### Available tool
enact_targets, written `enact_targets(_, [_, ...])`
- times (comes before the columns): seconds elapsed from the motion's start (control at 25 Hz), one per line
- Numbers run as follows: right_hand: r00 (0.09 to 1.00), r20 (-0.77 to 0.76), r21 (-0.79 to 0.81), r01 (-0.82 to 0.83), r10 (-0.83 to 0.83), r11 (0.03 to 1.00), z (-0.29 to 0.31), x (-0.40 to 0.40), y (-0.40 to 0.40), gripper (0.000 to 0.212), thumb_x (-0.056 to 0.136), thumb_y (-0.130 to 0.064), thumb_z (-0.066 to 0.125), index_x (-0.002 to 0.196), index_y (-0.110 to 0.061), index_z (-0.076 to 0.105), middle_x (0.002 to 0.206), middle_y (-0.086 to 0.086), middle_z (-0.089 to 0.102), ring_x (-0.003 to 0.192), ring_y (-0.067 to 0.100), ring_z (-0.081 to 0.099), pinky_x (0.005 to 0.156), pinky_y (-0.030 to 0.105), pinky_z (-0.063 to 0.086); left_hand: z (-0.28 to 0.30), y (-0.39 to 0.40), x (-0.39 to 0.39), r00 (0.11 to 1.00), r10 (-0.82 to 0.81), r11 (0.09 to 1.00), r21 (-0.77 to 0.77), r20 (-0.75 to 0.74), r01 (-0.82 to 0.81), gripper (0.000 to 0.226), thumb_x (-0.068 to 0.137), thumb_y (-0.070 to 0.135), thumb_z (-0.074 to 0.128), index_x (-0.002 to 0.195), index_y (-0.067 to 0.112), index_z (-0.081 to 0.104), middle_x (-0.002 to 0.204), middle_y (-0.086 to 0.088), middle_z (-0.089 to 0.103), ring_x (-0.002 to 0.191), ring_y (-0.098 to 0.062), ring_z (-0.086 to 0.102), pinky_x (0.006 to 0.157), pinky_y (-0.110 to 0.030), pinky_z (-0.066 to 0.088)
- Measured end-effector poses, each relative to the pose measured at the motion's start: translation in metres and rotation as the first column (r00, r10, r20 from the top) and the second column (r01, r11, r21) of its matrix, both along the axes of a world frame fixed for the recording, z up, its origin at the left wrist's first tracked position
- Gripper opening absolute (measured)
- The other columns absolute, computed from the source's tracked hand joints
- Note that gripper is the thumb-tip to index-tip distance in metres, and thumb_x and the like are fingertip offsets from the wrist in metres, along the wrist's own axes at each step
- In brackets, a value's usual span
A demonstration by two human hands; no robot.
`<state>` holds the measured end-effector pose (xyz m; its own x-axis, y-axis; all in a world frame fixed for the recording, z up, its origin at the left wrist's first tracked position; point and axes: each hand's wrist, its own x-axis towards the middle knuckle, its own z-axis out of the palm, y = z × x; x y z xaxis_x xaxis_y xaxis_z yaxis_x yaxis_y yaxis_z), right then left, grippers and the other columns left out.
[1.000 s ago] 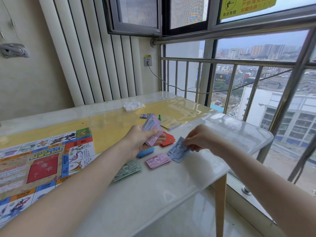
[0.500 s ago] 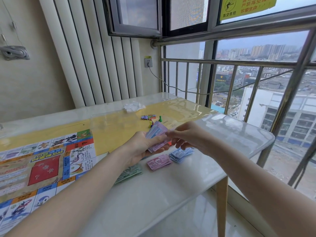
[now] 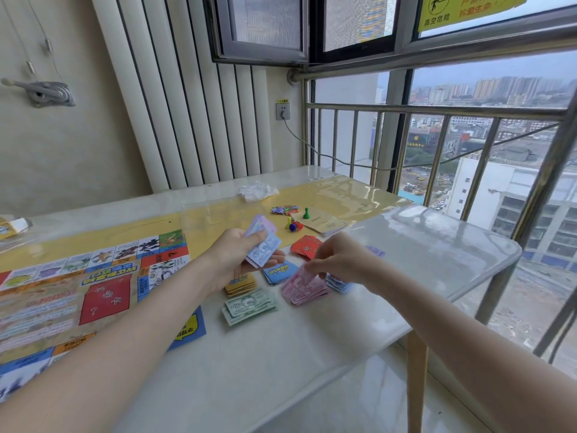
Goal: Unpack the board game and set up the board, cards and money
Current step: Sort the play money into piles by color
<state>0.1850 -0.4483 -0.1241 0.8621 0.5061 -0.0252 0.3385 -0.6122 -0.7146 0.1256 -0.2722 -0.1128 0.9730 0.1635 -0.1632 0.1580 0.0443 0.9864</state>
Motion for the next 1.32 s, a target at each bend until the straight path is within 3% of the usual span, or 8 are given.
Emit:
enact_targets(0.16, [0.949,0.308,-0.362,0.058,0.061,0.930,-0.005,-0.010,0.006,0.011,0.081,-0.020,0.064,0.074,-0.014,0.058,0.068,0.000,0.049,0.066,0.019,0.051,0.048,0.024,0.034,-0.001,0.001,-0.004,1.000,-0.024,0.999,0.038,0.017,0.023,0.018,0.096,0.011,0.047,0.093,-0.004,0.058,0.069,-0.010,0.072,0.060,-0.014,0.070,0.056,-0.020,0.057])
enact_targets(0.32, [0.890,0.432,-0.510,0.110,0.144,0.853,0.001,-0.017,0.009,0.022,0.083,-0.028,0.065,0.092,-0.008,0.057,0.080,0.004,0.051,0.075,0.024,0.053,0.062,0.032,0.045,-0.004,-0.002,-0.005,0.999,-0.048,0.996,0.077,0.007,0.048,0.012,0.094,0.010,0.052,0.091,0.001,0.060,0.069,-0.008,0.073,0.061,-0.013,0.070,0.053,-0.019,0.055])
enact_targets(0.44, [0.925,0.379,-0.215,0.045,0.041,0.975,0.011,-0.010,0.010,0.024,0.086,-0.027,0.063,0.088,-0.003,0.063,0.084,0.010,0.065,0.067,0.018,0.057,0.063,0.030,0.050,-0.005,-0.005,-0.004,0.999,-0.047,0.997,0.069,0.022,0.045,0.009,0.091,0.009,0.056,0.091,0.002,0.061,0.069,-0.007,0.073,0.060,-0.012,0.070,0.052,-0.019,0.055])
enact_targets(0.56, [0.999,0.041,0.191,-0.042,0.035,0.981,0.017,-0.008,0.011,0.026,0.084,-0.023,0.065,0.079,0.002,0.065,0.066,0.011,0.063,0.050,0.015,0.052,0.043,0.021,0.043,-0.006,-0.011,0.000,0.998,-0.045,0.997,0.059,0.040,0.042,0.011,0.087,0.012,0.060,0.095,0.004,0.062,0.078,-0.009,0.071,0.061,-0.012,0.069,0.055,-0.020,0.056])
enact_targets(0.8, [0.994,-0.106,0.351,0.034,0.004,0.936,0.015,0.002,0.008,0.004,0.078,-0.007,0.070,0.076,-0.004,0.067,0.070,0.014,0.067,0.055,0.017,0.058,0.049,0.019,0.048,0.001,-0.008,-0.001,0.990,-0.140,0.981,-0.131,0.023,0.142,0.019,0.094,0.012,0.049,0.102,-0.001,0.060,0.084,-0.011,0.070,0.068,-0.014,0.070,0.064,-0.023,0.058])
enact_targets(0.92, [0.991,-0.119,0.402,0.111,-0.068,0.909,0.021,0.013,-0.001,0.012,0.079,0.003,0.066,0.090,0.008,0.067,0.066,0.013,0.063,0.054,0.016,0.056,0.049,0.016,0.050,0.003,-0.006,0.001,0.995,-0.099,0.979,-0.177,0.031,0.102,0.024,0.094,0.003,0.047,0.115,-0.006,0.052,0.082,-0.015,0.071,0.067,-0.019,0.071,0.066,-0.026,0.058])
enact_targets(1.2, [0.968,-0.096,0.199,0.246,-0.231,0.948,0.010,0.025,-0.040,0.015,0.076,0.008,0.066,0.088,0.002,0.060,0.067,0.016,0.061,0.050,0.016,0.055,0.042,0.019,0.045,-0.001,-0.026,0.008,0.994,-0.108,0.979,-0.173,0.022,0.110,0.025,0.095,-0.001,0.042,0.117,-0.010,0.049,0.079,-0.017,0.071,0.066,-0.019,0.071,0.058,-0.023,0.058])
enact_targets(1.32, [0.964,0.161,-0.139,0.233,-0.210,0.962,-0.013,0.026,-0.042,0.013,0.073,-0.006,0.070,0.079,-0.012,0.060,0.080,0.010,0.064,0.069,0.021,0.058,0.057,0.028,0.047,-0.007,-0.036,0.012,0.990,-0.139,0.982,-0.131,0.008,0.139,0.020,0.095,0.000,0.044,0.111,-0.007,0.054,0.079,-0.014,0.072,0.067,-0.017,0.071,0.062,-0.023,0.058])
